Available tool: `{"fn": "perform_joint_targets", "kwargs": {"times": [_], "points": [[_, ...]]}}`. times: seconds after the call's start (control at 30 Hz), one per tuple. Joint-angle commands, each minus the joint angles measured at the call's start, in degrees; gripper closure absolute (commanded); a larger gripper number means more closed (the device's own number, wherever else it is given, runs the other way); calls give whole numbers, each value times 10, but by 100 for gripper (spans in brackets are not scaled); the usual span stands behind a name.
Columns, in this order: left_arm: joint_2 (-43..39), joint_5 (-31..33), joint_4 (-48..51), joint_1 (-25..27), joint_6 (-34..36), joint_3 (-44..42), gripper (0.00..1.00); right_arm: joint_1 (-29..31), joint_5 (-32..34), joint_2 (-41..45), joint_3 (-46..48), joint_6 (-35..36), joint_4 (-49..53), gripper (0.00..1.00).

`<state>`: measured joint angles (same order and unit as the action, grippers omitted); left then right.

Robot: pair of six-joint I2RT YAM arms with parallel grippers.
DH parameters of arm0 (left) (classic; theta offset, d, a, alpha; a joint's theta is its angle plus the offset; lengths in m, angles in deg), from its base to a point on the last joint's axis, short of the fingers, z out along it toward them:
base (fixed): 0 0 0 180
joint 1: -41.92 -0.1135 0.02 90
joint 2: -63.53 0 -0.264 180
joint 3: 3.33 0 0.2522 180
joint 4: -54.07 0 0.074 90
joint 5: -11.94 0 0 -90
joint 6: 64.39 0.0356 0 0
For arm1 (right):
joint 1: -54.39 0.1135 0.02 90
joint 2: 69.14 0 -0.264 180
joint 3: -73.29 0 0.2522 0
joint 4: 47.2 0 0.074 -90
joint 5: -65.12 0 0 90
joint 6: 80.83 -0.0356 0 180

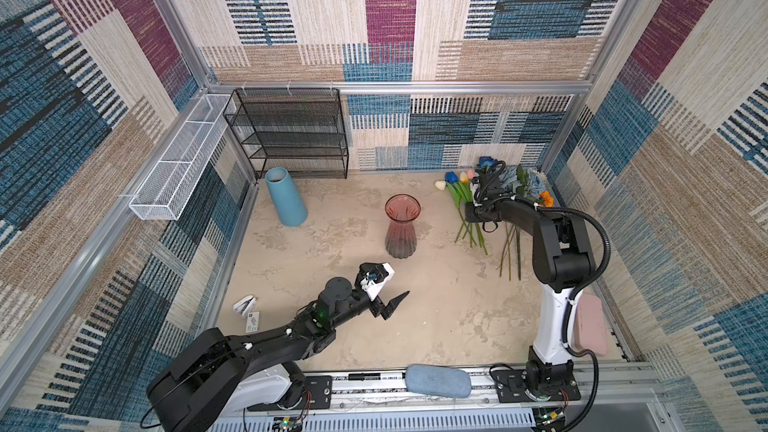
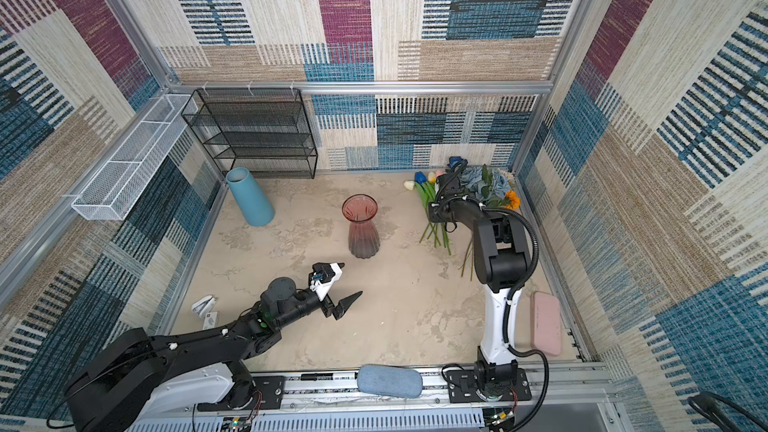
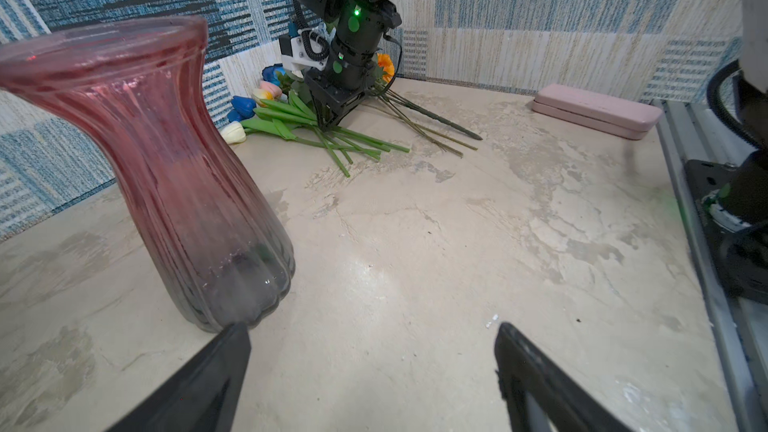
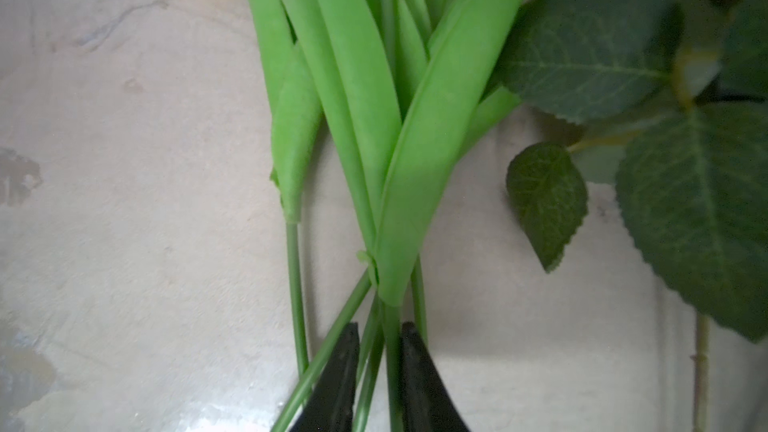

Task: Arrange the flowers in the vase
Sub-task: 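Lower the right gripper onto the tulip stems and close on one stem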

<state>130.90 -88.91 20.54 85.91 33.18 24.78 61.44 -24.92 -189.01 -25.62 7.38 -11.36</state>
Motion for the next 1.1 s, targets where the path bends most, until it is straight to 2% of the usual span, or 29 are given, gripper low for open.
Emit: {"fn": "perform_joint_targets", "kwargs": {"times": [0.0, 0.27, 0.43, 0.57, 0.77, 0.8, 0.87, 0.97, 1.07], "points": [[6, 0, -27, 0, -14, 4, 6, -1, -11, 2, -5, 0, -12, 83], [0, 1, -16, 0, -14, 7, 6, 4, -12, 28, -5, 5, 3, 92], [-12, 4, -8, 0, -11, 5, 7, 7, -9, 51, -10, 6, 18, 93], [-11, 2, -7, 0, -13, 6, 7, 9, -20, 72, 4, 2, 7, 87], [-2, 1, -11, 0, -16, 8, 7, 9, -9, 83, 27, 3, -6, 92], [-4, 2, -10, 0, -17, 8, 7, 9, -9, 83, 30, 4, -9, 92], [-7, 0, -8, 0, -19, 8, 7, 9, -8, 77, 26, 5, -7, 81], [-11, 0, -5, 0, -17, 8, 7, 9, -15, 67, 18, 5, -11, 74], [-13, 8, 1, 1, -13, 8, 7, 9, -12, 42, -12, 6, 4, 72]]}}
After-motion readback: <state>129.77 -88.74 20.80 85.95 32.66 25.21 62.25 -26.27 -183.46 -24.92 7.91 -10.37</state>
